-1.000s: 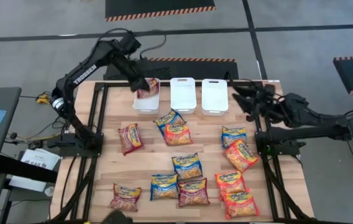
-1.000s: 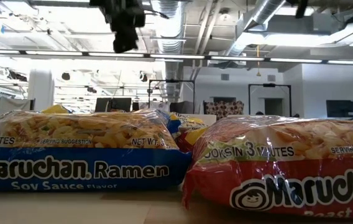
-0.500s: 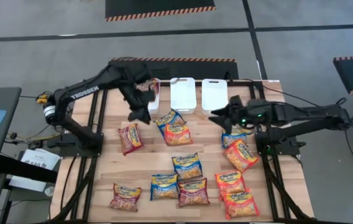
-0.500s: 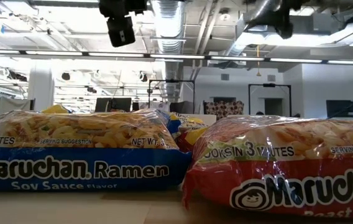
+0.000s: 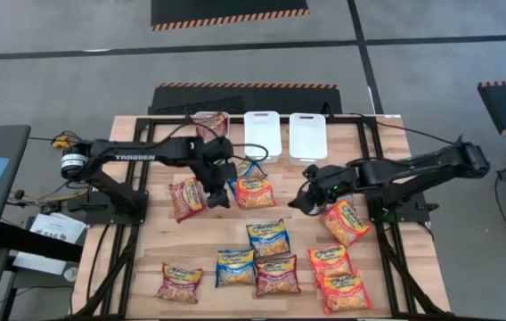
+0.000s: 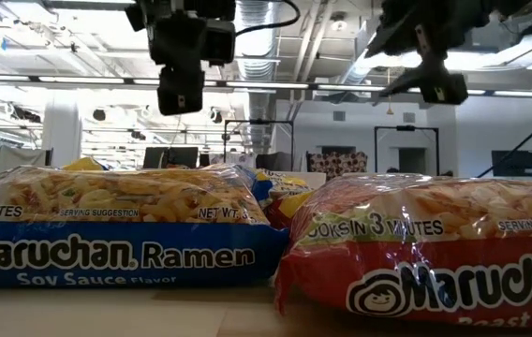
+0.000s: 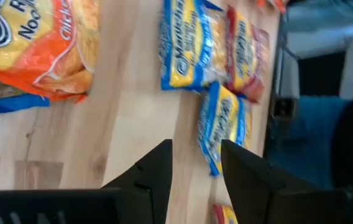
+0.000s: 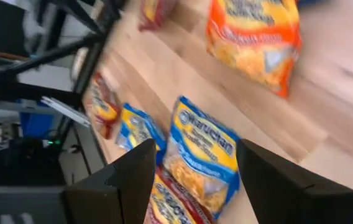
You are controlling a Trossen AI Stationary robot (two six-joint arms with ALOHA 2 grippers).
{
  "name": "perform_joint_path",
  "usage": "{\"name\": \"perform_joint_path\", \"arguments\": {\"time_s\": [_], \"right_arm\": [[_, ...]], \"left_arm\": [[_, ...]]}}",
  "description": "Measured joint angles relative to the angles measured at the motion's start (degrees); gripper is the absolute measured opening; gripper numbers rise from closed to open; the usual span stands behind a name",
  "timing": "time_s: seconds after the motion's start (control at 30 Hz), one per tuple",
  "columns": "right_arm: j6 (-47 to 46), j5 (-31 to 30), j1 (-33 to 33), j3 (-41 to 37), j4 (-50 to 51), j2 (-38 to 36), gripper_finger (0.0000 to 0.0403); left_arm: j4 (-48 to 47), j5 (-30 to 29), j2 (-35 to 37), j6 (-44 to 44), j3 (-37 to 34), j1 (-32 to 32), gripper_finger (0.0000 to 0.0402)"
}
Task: Sort Maruchan noodles
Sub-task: Put the blue noodle pack into the right white bin
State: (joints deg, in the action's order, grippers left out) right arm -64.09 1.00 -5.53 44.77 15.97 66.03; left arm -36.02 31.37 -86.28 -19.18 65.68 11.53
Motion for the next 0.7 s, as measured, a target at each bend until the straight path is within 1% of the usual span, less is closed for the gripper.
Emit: {"name": "perform_joint_path", "arguments": {"time_s": [0.1, 0.27, 0.4, 0.47, 0.53, 0.7], "right_arm": [[-2.0, 0.0, -0.6, 0.0, 0.2, 3.0, 0.025], [-2.5, 0.6, -1.3, 0.0, -0.3, 7.4, 0.025], [-2.5, 0.9, -1.9, 0.0, -0.6, 10.9, 0.025], [-2.1, 2.3, -2.3, 0.0, -1.0, 12.8, 0.025], [-1.9, 3.6, -2.8, 0.0, -2.1, 15.2, 0.025], [-1.6, 4.2, -3.6, 0.0, -4.4, 19.7, 0.025]], "left_arm": [[4.7, -2.9, 0.0, -5.2, -1.7, -2.0, 0.0121], [11.1, -10.8, 0.0, -15.1, -3.6, -5.6, 0.0121], [17.7, -13.0, 0.0, -23.4, -6.5, -8.8, 0.0121], [21.0, -14.3, 0.0, -27.1, -8.4, -10.7, 0.0121], [25.1, -15.9, 0.0, -30.3, -10.6, -12.3, 0.0121], [31.9, -18.0, 0.0, -36.7, -14.4, -14.8, 0.0121]]}}
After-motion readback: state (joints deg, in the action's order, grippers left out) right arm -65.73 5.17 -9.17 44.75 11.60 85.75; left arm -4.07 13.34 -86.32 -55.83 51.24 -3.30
